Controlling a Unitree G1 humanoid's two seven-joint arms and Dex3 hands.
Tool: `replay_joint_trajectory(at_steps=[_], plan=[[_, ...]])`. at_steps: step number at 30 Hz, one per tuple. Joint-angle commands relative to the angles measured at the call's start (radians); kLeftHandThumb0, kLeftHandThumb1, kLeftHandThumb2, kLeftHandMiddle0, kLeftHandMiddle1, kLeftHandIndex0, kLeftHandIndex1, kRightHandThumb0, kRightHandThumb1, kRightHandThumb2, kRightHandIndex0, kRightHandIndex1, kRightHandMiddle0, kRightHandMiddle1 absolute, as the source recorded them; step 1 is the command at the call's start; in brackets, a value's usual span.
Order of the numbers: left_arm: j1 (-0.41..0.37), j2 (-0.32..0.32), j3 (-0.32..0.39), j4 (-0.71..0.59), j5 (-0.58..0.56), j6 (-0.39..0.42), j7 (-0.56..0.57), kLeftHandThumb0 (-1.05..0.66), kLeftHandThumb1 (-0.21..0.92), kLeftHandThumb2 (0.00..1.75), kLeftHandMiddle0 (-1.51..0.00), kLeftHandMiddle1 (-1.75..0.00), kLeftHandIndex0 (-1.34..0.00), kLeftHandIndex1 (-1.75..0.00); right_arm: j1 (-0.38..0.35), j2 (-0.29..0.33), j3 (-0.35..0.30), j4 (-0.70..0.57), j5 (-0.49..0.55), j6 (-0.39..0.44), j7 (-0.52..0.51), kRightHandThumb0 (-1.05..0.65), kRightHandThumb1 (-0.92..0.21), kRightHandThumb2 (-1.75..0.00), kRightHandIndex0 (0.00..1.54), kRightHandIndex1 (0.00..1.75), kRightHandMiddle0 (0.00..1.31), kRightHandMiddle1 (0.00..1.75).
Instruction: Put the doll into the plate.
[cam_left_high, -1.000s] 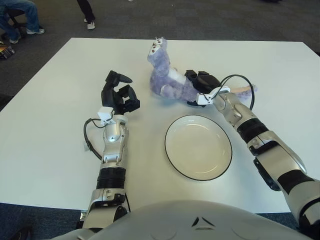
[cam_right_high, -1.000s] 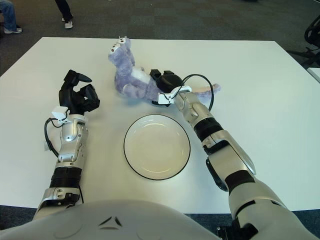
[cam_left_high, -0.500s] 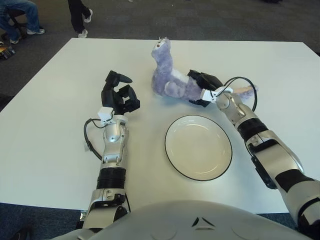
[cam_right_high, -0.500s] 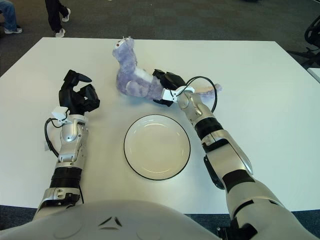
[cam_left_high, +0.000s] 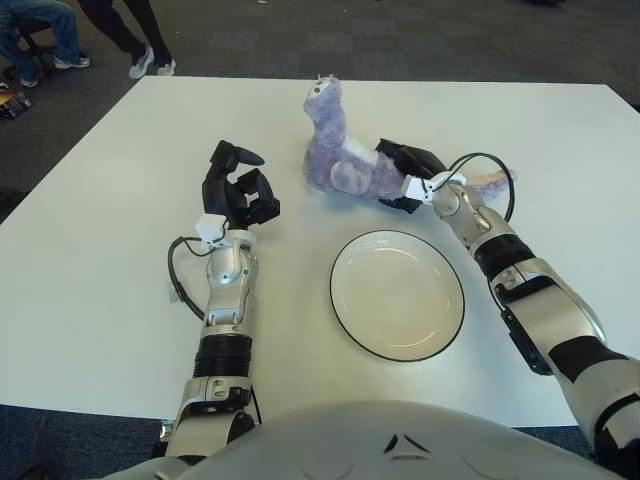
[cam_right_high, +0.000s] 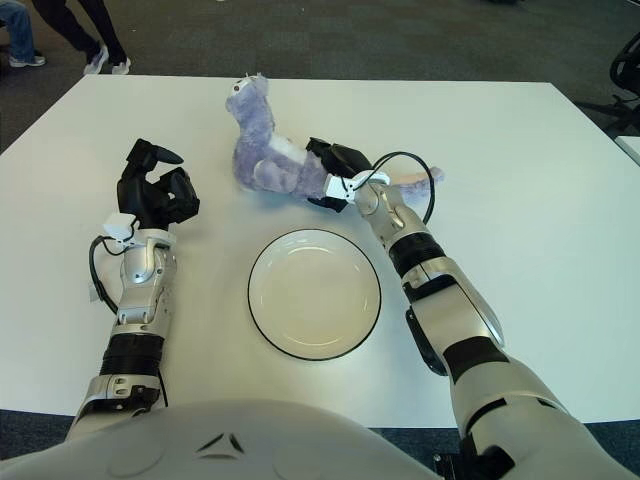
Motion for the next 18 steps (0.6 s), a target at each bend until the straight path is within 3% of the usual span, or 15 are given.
replay_joint_trajectory(at_steps=[1, 6, 18], plan=[[0.076, -0.021, -0.001, 0.068, -0.010, -0.009, -0.006, -0.45, 0.39, 1.22, -1.30, -1.75, -0.55, -1.75, 0.067, -0.011, 0.010, 0.028, -0.005, 0.013, 0.027, 0.53, -0.18, -1.48, 0.72, 1.75, 0.92, 1.75], [0.074, -0.019, 0.000, 0.068, -0.014, -0.004, -0.006, -0.45, 0.39, 1.22, -1.29, -1.75, -0.55, -1.75, 0.066, -0.032, -0.010, -0.004, 0.002, 0.006, 0.017, 0.53, -0.18, -1.49, 0.72, 1.75, 0.92, 1.75], [0.068, -0.014, 0.003, 0.075, -0.017, 0.000, -0.011, -0.46, 0.38, 1.23, -1.29, -1.75, -0.56, -1.75, 0.126, -0.121, -0.116, -0.295, 0.090, -0.018, 0.118, 0.54, -0.15, -1.52, 0.74, 1.75, 0.95, 1.75]])
